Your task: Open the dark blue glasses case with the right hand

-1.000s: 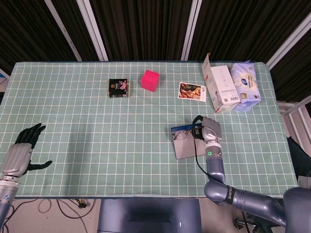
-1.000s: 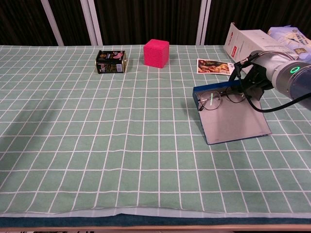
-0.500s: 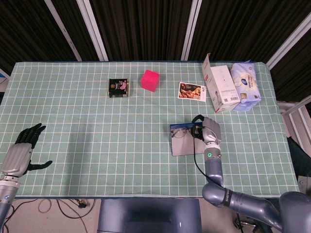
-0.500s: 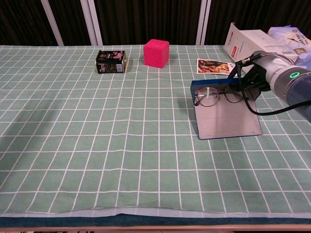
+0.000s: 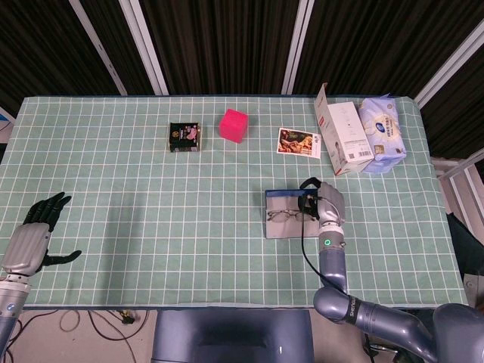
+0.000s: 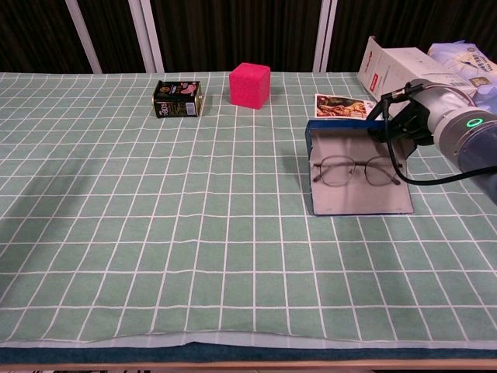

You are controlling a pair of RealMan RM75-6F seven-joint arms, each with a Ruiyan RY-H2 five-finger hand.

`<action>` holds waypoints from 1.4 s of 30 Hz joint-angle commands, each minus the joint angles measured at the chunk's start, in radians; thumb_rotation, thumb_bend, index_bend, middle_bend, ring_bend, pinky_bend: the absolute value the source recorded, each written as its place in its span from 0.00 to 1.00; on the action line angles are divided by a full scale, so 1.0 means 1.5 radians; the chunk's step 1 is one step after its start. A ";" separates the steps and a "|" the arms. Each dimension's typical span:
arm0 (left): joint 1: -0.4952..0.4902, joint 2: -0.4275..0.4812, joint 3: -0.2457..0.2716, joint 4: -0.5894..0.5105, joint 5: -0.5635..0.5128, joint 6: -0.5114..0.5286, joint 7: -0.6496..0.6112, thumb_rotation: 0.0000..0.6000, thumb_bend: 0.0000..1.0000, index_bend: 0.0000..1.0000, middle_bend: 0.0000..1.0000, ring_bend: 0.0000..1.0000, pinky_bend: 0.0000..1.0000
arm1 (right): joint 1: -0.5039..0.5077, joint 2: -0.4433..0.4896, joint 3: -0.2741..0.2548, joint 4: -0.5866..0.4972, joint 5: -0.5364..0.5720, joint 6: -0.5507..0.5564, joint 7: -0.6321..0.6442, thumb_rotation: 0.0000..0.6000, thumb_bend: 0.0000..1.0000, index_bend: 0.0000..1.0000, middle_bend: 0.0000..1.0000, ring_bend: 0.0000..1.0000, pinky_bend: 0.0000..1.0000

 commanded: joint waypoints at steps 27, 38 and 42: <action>-0.002 0.000 -0.001 -0.001 -0.006 -0.005 0.001 1.00 0.00 0.00 0.00 0.00 0.00 | 0.049 -0.036 0.054 0.111 0.022 -0.051 -0.053 1.00 0.49 0.68 0.94 1.00 1.00; -0.002 0.001 -0.001 -0.005 -0.008 -0.007 0.002 1.00 0.00 0.00 0.00 0.00 0.00 | 0.089 -0.048 0.075 0.160 0.038 -0.077 -0.083 1.00 0.35 0.00 0.93 1.00 1.00; -0.001 0.001 0.000 -0.005 -0.002 -0.002 0.002 1.00 0.00 0.00 0.00 0.00 0.00 | 0.080 -0.035 0.074 0.130 0.040 -0.063 -0.091 1.00 0.32 0.00 0.93 0.99 1.00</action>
